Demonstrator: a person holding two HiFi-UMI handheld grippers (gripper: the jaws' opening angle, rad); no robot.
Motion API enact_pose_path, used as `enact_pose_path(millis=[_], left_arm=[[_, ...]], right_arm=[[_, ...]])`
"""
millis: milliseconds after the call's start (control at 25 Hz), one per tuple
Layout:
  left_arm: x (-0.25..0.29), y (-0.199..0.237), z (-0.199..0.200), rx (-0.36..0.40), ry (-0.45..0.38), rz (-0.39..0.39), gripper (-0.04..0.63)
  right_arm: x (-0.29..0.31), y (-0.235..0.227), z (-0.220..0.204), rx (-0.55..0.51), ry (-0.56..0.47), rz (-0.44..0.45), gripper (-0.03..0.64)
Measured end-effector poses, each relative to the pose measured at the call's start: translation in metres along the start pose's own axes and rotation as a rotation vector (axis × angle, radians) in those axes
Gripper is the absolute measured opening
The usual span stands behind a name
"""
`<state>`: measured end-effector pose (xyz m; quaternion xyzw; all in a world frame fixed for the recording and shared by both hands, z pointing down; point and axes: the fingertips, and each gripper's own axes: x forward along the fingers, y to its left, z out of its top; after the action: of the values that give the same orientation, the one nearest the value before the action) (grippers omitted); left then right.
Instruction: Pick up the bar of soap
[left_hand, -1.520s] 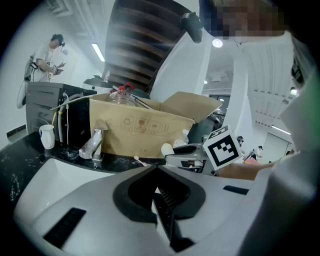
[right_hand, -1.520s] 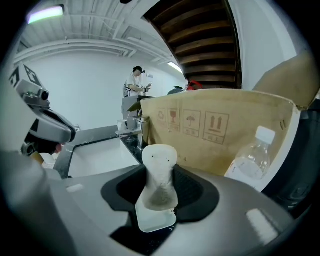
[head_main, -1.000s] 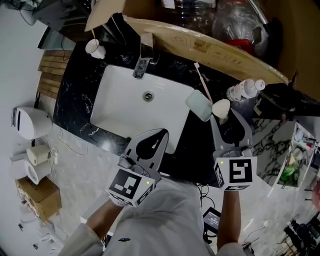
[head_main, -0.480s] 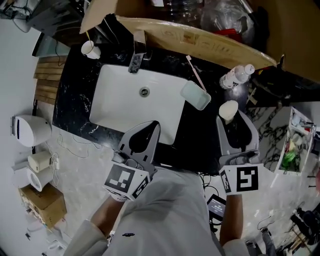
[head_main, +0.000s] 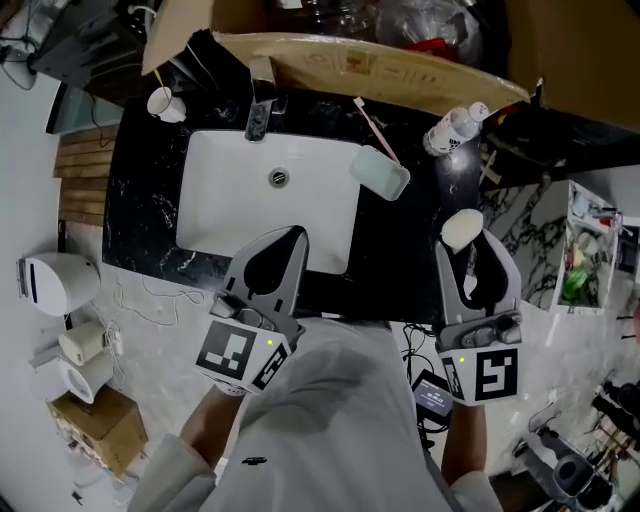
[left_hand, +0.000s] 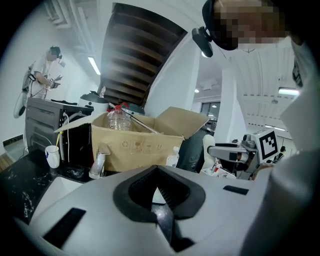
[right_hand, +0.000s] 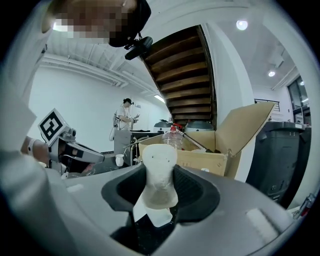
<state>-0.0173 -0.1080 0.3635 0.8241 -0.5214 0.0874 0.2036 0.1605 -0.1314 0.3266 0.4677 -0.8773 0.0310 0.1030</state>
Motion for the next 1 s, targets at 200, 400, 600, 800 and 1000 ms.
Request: enact_pose_path(millis=[200, 400, 600, 800, 1000], left_arm=[[-0.016, 0.005, 0.010, 0.016, -0.007, -0.014, 0.000], [-0.028, 0.009, 0.017, 0.031, -0.016, -0.032, 0.000], [-0.038, 0.014, 0.018, 0.041, -0.014, -0.044, 0.000], [-0.044, 0.019, 0.021, 0.037, -0.016, -0.055, 0.000], [-0.050, 0.025, 0.023, 0.038, -0.013, -0.060, 0.000]], right_arm=[[-0.015, 0.022, 0.006, 0.002, -0.018, -0.027, 0.187], [-0.021, 0.041, 0.011, 0.013, -0.045, -0.034, 0.188], [-0.018, 0.055, 0.020, 0.025, -0.088, -0.046, 0.189], [-0.010, 0.065, 0.021, 0.042, -0.086, -0.055, 0.189], [-0.002, 0.073, 0.014, 0.034, -0.056, -0.047, 0.189]])
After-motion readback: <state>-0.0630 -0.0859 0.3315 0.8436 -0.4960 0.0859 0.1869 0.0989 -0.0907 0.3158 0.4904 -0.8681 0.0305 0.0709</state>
